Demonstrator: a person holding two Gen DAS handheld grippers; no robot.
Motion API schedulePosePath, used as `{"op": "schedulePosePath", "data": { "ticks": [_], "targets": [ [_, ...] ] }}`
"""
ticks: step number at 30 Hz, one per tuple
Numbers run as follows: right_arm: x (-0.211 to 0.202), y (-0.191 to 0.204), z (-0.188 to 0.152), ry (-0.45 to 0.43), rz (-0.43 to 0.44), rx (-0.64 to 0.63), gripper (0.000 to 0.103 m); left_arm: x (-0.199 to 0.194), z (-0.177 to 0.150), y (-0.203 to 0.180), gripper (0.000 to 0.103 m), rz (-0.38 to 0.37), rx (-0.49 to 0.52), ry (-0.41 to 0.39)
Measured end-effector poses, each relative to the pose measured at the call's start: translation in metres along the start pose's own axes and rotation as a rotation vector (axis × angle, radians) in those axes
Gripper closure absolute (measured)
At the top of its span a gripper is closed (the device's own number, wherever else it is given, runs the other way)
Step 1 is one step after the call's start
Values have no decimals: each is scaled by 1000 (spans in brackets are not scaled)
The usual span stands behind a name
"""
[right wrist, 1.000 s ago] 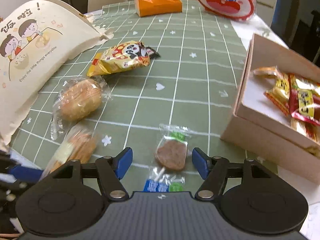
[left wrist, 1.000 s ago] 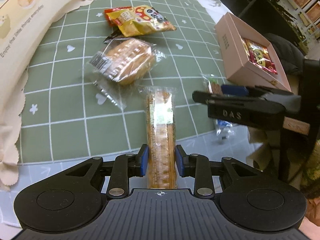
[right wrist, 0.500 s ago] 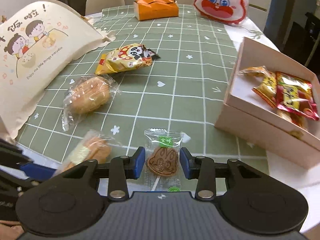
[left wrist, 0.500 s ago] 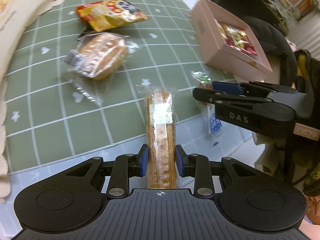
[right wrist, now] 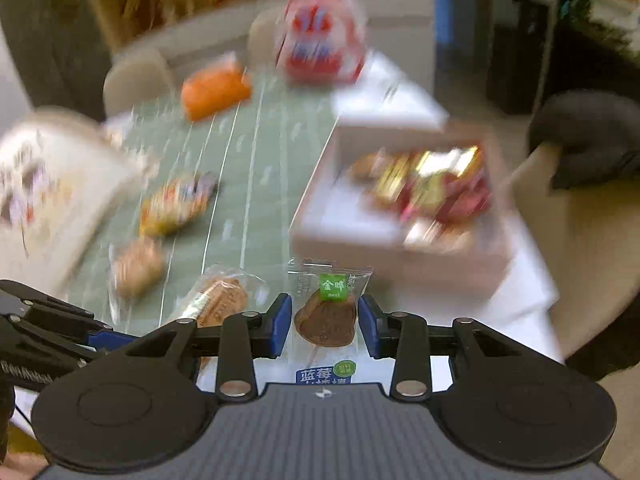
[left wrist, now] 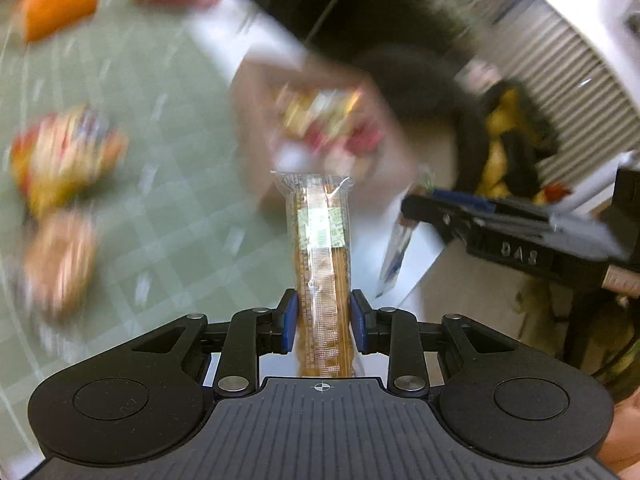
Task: Organize snacks
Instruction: 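Carry wafer stick and lollipop over pink box and open both grippers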
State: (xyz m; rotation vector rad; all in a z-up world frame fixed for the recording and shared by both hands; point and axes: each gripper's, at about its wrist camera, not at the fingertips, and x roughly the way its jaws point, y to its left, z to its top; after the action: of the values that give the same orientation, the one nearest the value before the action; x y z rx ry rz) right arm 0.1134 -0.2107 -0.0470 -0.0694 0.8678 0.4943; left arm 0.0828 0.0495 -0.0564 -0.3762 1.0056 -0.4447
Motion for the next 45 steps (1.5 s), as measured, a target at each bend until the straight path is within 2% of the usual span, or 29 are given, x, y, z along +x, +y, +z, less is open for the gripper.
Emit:
{"op": "schedulePosePath", "data": {
  "ticks": [4, 8, 11, 15, 18, 22, 27, 30, 33, 37, 42, 45],
  "targets": [
    [-60, -18, 47, -213, -42, -11, 67, -37, 59, -36, 71, -17, 110, -193],
    [-96, -29, 89, -368, -75, -52, 67, -57, 109, -69, 71, 4, 202, -378],
    [-108, -38, 110, -442, -103, -67, 67, -53, 131, -82, 71, 20, 213, -465],
    [-110, -57, 121, -478, -113, -56, 67, -27, 148, -88, 71, 45, 207, -505],
    [-105, -73, 120, -461, -115, -58, 67, 5, 151, -89, 71, 80, 210, -489],
    [-89, -96, 121, -420, -110, -53, 67, 53, 151, -74, 71, 104, 151, -405],
    [-64, -121, 117, -372, -88, -31, 67, 106, 142, -49, 71, 201, 81, -345],
    [-51, -129, 106, -347, -66, -8, 67, 135, 134, -33, 70, 238, 70, -275],
    [-37, -136, 94, -306, -55, 17, 67, 158, 125, -21, 71, 244, 68, -189],
    [-18, -138, 82, -251, -55, 32, 67, 150, 111, -15, 71, 224, 5, -201],
    [10, -138, 84, -199, -10, 66, 67, 102, 91, -12, 71, 188, -85, -261],
    [37, -133, 92, -158, 36, 85, 67, 77, 75, -7, 71, 209, -90, -237]
  ]
}}
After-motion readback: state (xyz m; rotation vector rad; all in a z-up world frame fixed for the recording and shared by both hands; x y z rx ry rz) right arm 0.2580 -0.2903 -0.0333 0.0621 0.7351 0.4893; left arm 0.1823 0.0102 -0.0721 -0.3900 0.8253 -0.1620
